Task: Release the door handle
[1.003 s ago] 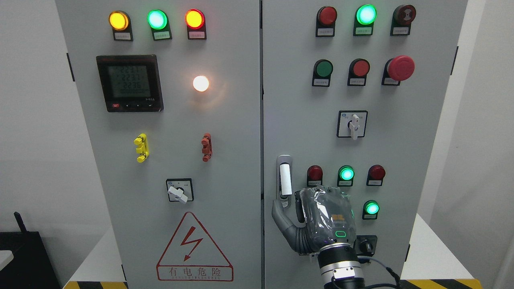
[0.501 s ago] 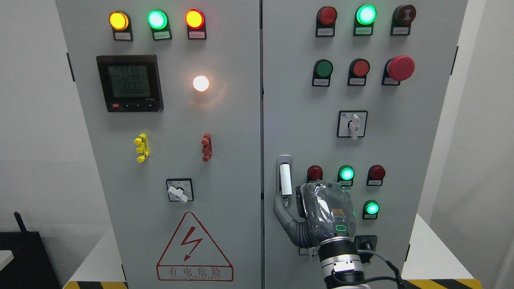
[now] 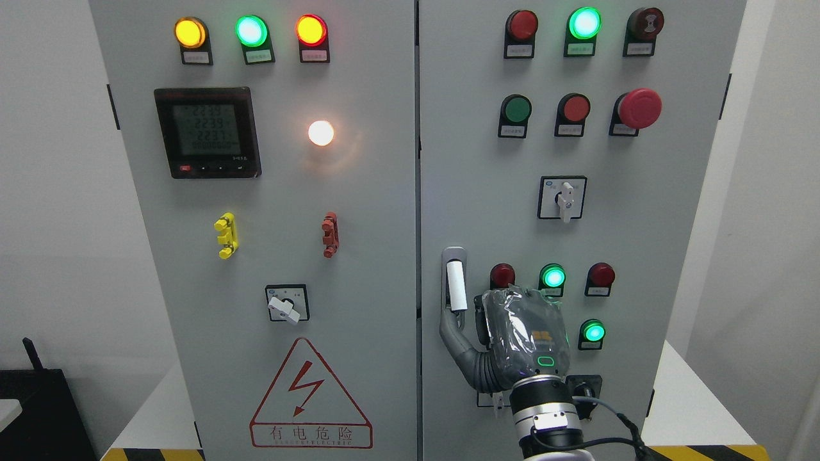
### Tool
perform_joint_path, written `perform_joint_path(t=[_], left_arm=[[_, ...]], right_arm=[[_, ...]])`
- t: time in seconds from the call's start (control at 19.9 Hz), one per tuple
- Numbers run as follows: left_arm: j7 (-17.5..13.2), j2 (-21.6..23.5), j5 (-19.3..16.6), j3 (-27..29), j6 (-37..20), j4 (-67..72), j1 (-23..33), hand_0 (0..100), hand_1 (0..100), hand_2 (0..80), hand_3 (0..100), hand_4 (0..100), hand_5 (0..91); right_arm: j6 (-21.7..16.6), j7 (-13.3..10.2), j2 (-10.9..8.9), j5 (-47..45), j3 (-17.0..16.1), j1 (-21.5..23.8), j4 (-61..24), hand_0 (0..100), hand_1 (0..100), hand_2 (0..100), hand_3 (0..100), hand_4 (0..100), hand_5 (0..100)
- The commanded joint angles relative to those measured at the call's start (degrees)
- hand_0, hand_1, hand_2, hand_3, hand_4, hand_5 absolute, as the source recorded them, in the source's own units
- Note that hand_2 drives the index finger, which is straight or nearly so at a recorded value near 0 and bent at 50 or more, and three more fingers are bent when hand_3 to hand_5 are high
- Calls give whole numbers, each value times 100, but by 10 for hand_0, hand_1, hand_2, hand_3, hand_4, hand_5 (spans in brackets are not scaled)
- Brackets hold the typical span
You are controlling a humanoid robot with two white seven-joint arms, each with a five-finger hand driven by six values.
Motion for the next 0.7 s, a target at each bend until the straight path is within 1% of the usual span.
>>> perform_joint_path(t=[0.0,0.35,0.65], left_arm=[[4,0,0,97,3,0,-149,120,389,0,0,0,0],[4,0,0,97,3,0,-149,120,389,0,0,0,0],[4,0,0,97,3,0,-149,120,389,0,0,0,0]], right_arm=[[3,-50,0,-10,-51,-6,35,578,215,1000,1000,920,957],[-6,-68,-35,-18,-200,2,26,600,211,1000,1000,920,959],[-15,-77,-44,-18,-218,20,26,609,208,1000,1000,922,965]])
